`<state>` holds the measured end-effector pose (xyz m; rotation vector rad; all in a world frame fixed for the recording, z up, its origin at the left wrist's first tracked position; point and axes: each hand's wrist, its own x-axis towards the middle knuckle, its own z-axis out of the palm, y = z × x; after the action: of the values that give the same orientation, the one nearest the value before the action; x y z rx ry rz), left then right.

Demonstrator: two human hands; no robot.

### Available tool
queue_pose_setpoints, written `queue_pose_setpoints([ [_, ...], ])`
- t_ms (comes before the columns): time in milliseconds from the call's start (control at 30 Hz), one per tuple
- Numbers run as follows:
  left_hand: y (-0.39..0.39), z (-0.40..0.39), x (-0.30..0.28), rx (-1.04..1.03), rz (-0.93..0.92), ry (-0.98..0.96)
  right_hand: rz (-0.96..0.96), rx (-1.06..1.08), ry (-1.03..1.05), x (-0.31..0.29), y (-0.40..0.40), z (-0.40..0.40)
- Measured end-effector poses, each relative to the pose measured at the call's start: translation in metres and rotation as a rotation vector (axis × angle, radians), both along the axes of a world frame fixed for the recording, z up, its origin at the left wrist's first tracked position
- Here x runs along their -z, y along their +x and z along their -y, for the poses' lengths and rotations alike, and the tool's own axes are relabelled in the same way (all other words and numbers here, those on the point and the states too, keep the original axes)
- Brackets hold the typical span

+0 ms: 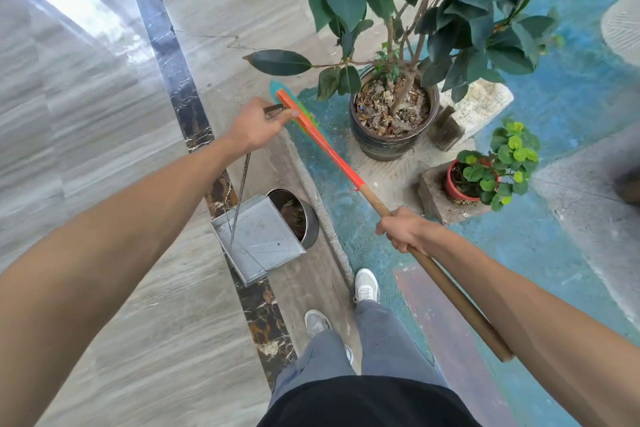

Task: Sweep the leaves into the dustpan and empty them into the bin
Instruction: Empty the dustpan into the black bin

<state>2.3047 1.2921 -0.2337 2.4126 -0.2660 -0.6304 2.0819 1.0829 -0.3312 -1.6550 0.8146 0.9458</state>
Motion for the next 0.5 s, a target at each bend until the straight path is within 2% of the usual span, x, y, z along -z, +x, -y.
queue_pose_setpoints([
  [333, -0.026, -0.022, -0.014, -0.054, 0.076, 0.052, -0.076, 0.078, 0.076, -0.006, 0.004, 0.003],
  [500, -0.048, -0.049, -0.029, -0.186, 0.151, 0.022, -0.154, 0.159, 0.2, -0.008, 0.012, -0.002],
])
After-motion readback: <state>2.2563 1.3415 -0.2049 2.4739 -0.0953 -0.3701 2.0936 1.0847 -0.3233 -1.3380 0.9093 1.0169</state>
